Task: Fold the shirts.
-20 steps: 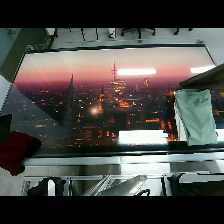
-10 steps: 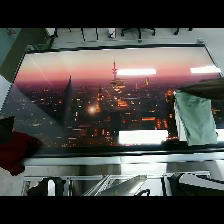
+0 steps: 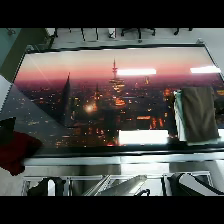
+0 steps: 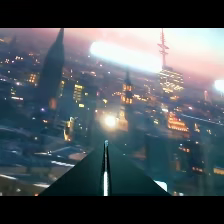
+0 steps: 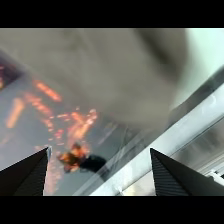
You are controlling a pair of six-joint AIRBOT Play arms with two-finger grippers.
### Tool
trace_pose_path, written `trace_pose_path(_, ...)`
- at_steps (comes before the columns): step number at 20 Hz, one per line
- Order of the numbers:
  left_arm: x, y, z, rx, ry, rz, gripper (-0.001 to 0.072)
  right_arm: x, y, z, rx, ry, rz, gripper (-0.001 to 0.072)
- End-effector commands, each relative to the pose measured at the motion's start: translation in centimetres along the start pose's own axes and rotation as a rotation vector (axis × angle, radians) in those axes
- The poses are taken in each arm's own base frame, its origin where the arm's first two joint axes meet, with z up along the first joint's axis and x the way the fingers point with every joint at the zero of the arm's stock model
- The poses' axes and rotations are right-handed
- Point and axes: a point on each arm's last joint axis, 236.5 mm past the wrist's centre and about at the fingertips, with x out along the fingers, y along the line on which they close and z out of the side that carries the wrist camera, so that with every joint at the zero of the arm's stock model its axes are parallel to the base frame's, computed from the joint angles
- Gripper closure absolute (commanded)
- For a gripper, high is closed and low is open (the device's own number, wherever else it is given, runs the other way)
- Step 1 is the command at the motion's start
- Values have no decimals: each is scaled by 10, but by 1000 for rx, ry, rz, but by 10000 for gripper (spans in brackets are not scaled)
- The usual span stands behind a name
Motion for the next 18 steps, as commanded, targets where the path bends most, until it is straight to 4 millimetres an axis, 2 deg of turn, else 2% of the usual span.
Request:
trace_pose_path(1,0,0,0,2,-2,1,690,15,-8,3,4,18,-19,5)
trace_pose_path(3,0,0,1,2,-6,0,690,-2,23,8,-25,-17,92,7)
trace_pose_path(4,0,0,2,1,-10,-2,690,-13,45,9,-52,-36,175,12)
trace_pose_path(5,0,0,3,1,-14,-2,690,-26,73,9,-99,-56,276,49)
trace_pose_path(6,0,-1,4,0,-19,-4,690,-40,103,4,-171,-76,383,387)
trace_pose_path(7,0,-5,5,-5,-22,-21,690,-51,129,-4,-255,-105,470,684)
trace_pose_path(10,10,-39,0,-55,46,-194,690,-61,172,-36,-467,-189,494,689)
trace_pose_path(12,20,-52,-14,-64,153,-281,690,-53,189,-79,-633,-180,477,689)
trace_pose_path(14,29,-59,-30,-60,258,-329,690,-34,201,-139,-787,-141,506,690)
trace_pose_path(16,38,-76,-42,-36,307,-404,690,-5,204,-195,-880,-109,549,689)
trace_pose_path(17,46,-86,-54,-31,335,-444,690,13,203,-222,-919,-95,575,690)
trace_pose_path(18,54,-97,-75,-26,395,-489,690,32,202,-244,-947,-85,597,690)
